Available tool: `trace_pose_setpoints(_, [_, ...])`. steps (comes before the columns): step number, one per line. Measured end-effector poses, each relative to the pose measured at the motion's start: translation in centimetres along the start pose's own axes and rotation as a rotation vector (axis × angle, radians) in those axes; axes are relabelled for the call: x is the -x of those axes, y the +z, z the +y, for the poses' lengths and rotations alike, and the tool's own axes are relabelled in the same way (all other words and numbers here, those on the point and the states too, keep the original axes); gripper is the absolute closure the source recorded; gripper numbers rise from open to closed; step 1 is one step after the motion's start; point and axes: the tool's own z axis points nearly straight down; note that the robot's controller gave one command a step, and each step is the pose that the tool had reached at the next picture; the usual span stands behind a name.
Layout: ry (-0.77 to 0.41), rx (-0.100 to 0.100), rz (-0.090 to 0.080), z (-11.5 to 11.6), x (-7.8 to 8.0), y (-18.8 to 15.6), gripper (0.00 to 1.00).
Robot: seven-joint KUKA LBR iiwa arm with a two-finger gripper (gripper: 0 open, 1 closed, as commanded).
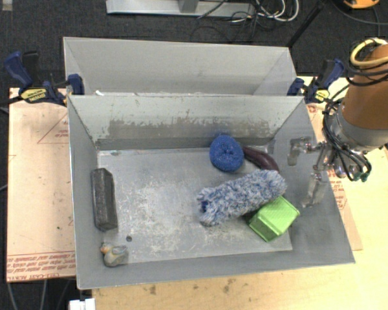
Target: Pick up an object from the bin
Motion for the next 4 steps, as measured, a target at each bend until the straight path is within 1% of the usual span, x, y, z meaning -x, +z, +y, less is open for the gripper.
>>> trace_pose_setpoints(1, [-0.004,-0.001,-0.008,0.1,0.2,-0.5,0.00])
trace_pose_setpoints(2, [-0.135,-0.002,-0.010,3.1,-0.7,5.0,0.00])
trace_pose_setpoints(3, [-0.242,-0.001,-0.005,1.4,-3.9,6.7,0.00])
trace_pose_setpoints(4, [-0.314,-0.003,-0.010,9.5,0.8,9.6,0.00])
